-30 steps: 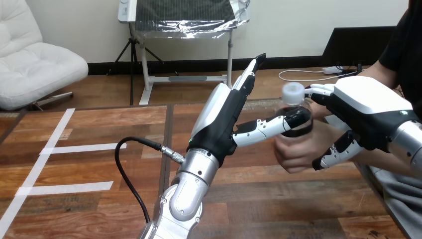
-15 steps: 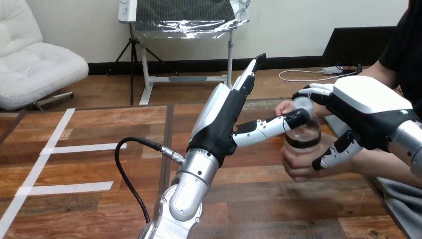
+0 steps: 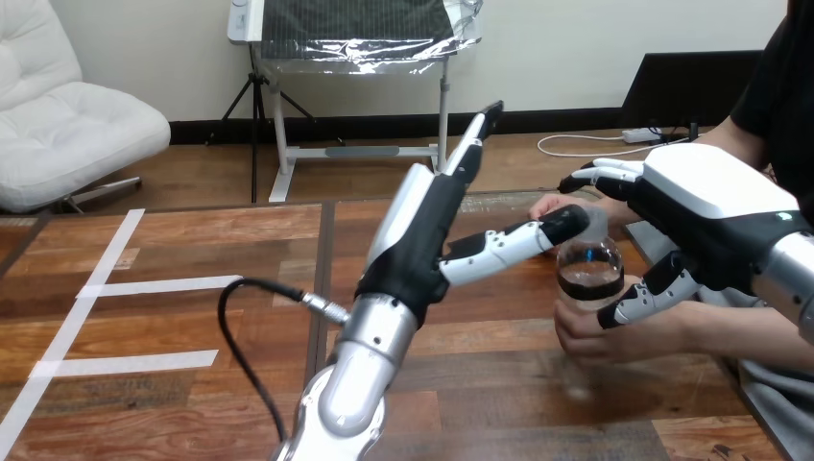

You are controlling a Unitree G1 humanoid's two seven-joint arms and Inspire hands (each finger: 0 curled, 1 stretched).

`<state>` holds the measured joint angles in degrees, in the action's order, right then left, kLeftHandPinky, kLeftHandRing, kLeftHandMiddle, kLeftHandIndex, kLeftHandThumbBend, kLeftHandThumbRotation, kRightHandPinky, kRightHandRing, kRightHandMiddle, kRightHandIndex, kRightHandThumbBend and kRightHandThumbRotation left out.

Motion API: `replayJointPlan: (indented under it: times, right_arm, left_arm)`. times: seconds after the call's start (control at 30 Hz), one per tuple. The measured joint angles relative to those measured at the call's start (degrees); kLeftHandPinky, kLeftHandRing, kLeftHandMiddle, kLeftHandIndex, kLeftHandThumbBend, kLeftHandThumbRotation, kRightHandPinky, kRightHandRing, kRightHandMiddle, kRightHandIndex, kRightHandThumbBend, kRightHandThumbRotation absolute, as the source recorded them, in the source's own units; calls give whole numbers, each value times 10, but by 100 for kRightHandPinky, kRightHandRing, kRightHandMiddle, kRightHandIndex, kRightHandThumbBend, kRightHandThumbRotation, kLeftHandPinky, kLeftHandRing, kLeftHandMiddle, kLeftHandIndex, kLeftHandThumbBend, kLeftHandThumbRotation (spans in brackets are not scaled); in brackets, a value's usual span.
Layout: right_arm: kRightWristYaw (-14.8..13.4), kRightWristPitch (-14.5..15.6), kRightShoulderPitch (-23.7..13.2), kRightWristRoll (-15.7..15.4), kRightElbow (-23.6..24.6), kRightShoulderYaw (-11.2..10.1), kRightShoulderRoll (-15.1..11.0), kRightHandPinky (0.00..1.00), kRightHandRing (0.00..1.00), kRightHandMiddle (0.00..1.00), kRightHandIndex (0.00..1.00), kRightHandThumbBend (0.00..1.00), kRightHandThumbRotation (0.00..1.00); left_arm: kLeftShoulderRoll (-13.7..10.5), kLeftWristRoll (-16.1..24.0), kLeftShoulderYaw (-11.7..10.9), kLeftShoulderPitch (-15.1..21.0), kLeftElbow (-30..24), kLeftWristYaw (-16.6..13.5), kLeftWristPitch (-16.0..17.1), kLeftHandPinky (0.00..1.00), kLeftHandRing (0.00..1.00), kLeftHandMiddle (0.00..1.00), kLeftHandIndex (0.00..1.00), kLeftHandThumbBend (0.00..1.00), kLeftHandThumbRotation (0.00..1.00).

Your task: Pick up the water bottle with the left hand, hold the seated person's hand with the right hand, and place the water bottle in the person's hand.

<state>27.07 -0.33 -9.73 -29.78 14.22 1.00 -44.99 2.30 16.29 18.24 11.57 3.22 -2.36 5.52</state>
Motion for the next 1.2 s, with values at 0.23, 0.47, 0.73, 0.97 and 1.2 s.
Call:
replayJointPlan:
  times: [0.23, 0.47, 0.73, 0.97, 1.2]
  right_arm:
    - [-18, 9, 34, 47, 51, -33, 25, 77, 91, 92, 86, 76, 0]
    - [-79, 5, 75, 80, 101, -54, 88, 76, 89, 92, 86, 64, 0]
    - [-167, -43, 119, 88, 128, -50, 171, 77, 88, 91, 86, 46, 0]
    - [-232, -95, 149, 95, 127, -26, 245, 74, 87, 91, 84, 29, 0]
    - [-255, -145, 175, 108, 114, 7, 293, 79, 92, 94, 86, 15, 0]
  left_arm:
    - [1, -25, -8, -38, -14, -32, 50, 90, 93, 94, 93, 64, 68]
    - [1, -36, -13, -82, -29, -60, 103, 87, 90, 92, 89, 57, 77]
    - [2, -34, -10, -139, -43, -88, 168, 82, 87, 89, 87, 51, 81]
    - [3, -21, -10, -191, -58, -115, 221, 78, 85, 87, 85, 47, 84]
    - [2, -9, -10, -240, -80, -135, 252, 77, 83, 85, 84, 44, 87]
